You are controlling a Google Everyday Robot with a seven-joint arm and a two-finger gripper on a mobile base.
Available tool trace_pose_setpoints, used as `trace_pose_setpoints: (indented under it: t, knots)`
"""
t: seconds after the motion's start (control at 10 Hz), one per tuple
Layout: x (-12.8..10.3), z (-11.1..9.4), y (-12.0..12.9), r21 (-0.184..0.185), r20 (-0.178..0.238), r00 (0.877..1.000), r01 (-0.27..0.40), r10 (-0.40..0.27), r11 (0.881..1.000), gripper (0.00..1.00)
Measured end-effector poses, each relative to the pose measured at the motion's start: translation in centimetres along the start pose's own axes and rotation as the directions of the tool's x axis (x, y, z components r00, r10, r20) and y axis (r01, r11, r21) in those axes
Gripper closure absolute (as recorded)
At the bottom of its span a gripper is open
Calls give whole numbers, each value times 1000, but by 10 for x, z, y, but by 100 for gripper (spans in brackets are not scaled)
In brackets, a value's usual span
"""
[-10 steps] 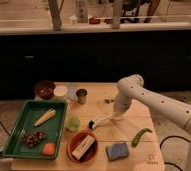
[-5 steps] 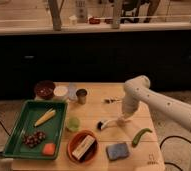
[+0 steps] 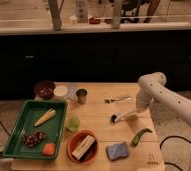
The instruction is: Wipe table surface with brush
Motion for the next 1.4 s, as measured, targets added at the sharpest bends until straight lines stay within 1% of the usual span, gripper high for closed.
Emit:
trace_pose_setpoints:
  t: [0.1,0.2,0.3,0.4,0.5,0.6,0.7,0.9,1.0,1.1,1.3,1.4]
  knots:
    - [2,0,-2,6,5,1000,-8,8,1000,98]
    - [-5,2,-7,15,16,1000,-2,2,1000,98]
    - [-13,3,-11,17,25,1000,8,-8,1000,98]
    - [-27,6,-14,18,37,999,22,-23,1000,98]
    - [-49,9,-18,18,54,997,47,-48,999,98]
    - [-80,12,-20,15,72,994,82,-83,997,98]
    - [-104,15,-20,10,83,991,103,-103,995,98]
    - [-133,17,-15,-4,88,988,129,-128,992,98]
    - [-142,19,-12,-11,86,987,134,-132,991,98]
    - [-145,20,-9,-17,84,988,132,-130,991,98]
    - [-138,24,-4,-31,68,992,111,-109,993,98]
    - [-126,26,0,-41,53,994,94,-91,995,98]
